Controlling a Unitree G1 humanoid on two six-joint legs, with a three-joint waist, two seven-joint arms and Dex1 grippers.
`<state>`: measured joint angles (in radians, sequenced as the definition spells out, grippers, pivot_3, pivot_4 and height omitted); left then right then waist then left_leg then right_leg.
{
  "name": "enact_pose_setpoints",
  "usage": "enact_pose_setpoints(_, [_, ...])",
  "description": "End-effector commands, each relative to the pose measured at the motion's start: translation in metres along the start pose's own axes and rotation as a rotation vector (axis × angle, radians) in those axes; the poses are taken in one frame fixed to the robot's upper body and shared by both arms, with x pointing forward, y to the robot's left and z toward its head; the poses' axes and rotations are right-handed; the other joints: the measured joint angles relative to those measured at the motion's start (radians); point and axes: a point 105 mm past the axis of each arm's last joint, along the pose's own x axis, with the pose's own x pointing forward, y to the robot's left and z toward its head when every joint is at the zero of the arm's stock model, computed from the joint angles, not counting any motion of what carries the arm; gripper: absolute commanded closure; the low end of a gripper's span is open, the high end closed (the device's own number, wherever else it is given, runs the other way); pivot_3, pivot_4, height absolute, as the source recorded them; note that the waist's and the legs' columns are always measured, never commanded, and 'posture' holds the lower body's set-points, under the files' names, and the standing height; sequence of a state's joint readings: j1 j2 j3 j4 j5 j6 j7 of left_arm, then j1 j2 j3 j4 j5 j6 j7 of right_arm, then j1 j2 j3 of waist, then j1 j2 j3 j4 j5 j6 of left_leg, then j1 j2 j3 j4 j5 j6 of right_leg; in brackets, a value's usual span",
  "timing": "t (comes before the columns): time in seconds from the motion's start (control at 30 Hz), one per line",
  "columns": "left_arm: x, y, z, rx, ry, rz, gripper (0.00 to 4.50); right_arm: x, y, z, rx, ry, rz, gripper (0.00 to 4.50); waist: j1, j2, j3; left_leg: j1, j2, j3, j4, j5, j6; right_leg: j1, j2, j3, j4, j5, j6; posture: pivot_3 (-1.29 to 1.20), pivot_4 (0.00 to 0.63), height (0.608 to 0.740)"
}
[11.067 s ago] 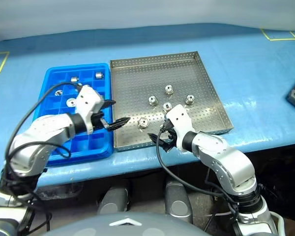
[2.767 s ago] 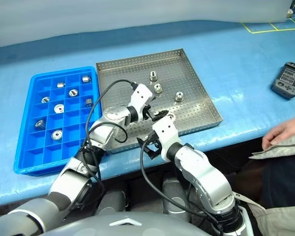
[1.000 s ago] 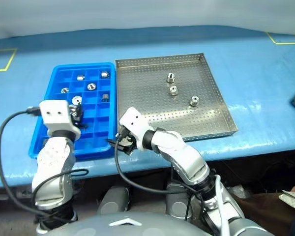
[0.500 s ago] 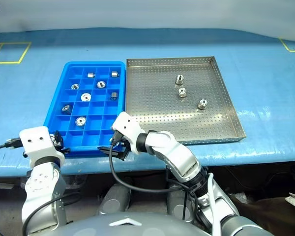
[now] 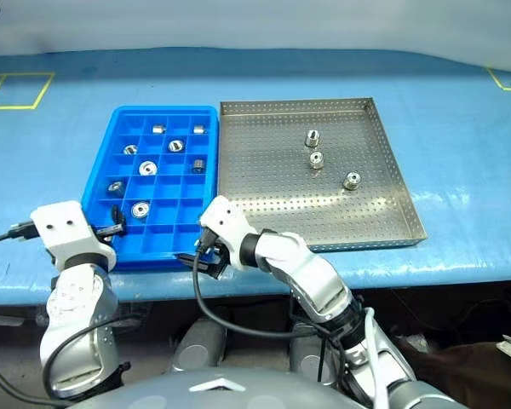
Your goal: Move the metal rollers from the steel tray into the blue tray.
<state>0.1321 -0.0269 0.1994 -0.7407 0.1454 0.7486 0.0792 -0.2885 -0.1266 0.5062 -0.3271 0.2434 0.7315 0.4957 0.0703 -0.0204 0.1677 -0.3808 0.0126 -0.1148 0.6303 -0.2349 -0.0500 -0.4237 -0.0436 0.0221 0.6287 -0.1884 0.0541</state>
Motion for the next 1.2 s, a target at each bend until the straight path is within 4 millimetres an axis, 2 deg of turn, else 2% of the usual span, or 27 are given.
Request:
enact_pose_setpoints(0.03, [0.001,-0.027,0.020,-0.019,-0.107,-0.152,0.05,-0.007,-0.020,0.036,-0.013,-0.147,-0.145,0.00,-0.008,0.000,0.000,0.000,0.000,0.000,0.000,0.000,0.000,0.000,0.000,0.000,0.000,0.000,0.000,0.18,0.150,0.740])
enact_pose_setpoints(0.17, [-0.003,-0.055,0.025,-0.034,-0.144,-0.342,0.05,-0.009,-0.056,0.056,0.001,-0.232,-0.372,0.00,-0.031,0.000,0.000,0.000,0.000,0.001,0.000,0.000,0.000,0.000,0.000,0.001,0.000,0.000,0.000,0.14,0.150,0.740])
enact_pose_setpoints(0.3, [-0.029,-0.101,0.026,0.004,-0.173,-0.705,0.05,-0.008,-0.119,0.070,0.008,-0.276,-0.690,0.00,-0.052,0.001,0.000,0.000,0.000,0.001,0.000,0.001,-0.001,-0.001,0.000,0.001,0.001,0.001,0.000,0.13,0.150,0.740])
enact_pose_setpoints(0.47, [-0.047,-0.120,0.021,0.056,-0.187,-0.867,0.05,-0.007,-0.163,0.072,0.073,-0.297,-0.852,0.00,-0.060,0.001,0.001,0.000,0.000,0.001,-0.002,0.001,-0.001,-0.001,0.000,0.001,0.001,0.001,0.000,0.14,0.150,0.740])
enact_pose_setpoints(0.57, [-0.059,-0.130,0.017,0.057,-0.176,-0.960,0.05,-0.013,-0.191,0.065,0.092,-0.260,-0.985,0.00,-0.067,0.003,0.002,0.000,0.000,0.001,-0.003,0.001,-0.001,-0.001,0.000,0.001,0.001,0.001,-0.001,0.15,0.150,0.740])
enact_pose_setpoints(0.67, [-0.063,-0.134,0.015,0.049,-0.165,-0.984,0.05,-0.022,-0.213,0.051,0.151,-0.211,-1.109,0.00,-0.072,0.004,0.002,0.000,0.000,0.001,-0.003,0.001,0.000,-0.002,0.000,0.002,0.001,0.001,-0.001,0.15,0.150,0.740])
enact_pose_setpoints(0.8, [-0.064,-0.137,0.015,0.049,-0.157,-1.009,0.05,-0.034,-0.230,0.036,0.210,-0.173,-1.212,0.00,-0.078,0.005,0.002,0.000,0.000,0.001,-0.003,0.001,0.000,-0.001,0.000,0.002,0.001,0.001,-0.001,0.16,0.150,0.740])
enact_pose_setpoints(0.93, [-0.068,-0.140,0.014,0.054,-0.149,-1.043,0.05,-0.040,-0.237,0.022,0.243,-0.128,-1.257,0.00,-0.083,0.005,0.003,0.000,0.000,0.002,-0.003,0.001,0.000,-0.001,0.000,0.003,0.001,0.002,-0.002,0.16,0.150,0.740])
enact_pose_setpoints(1.2, [-0.075,-0.145,0.011,0.060,-0.146,-1.065,0.05,-0.033,-0.232,-0.006,0.279,-0.030,-1.226,0.00,-0.085,0.007,0.003,0.001,0.000,0.002,-0.003,0.001,0.000,-0.001,0.000,0.003,0.001,0.002,-0.003,0.15,0.150,0.740])
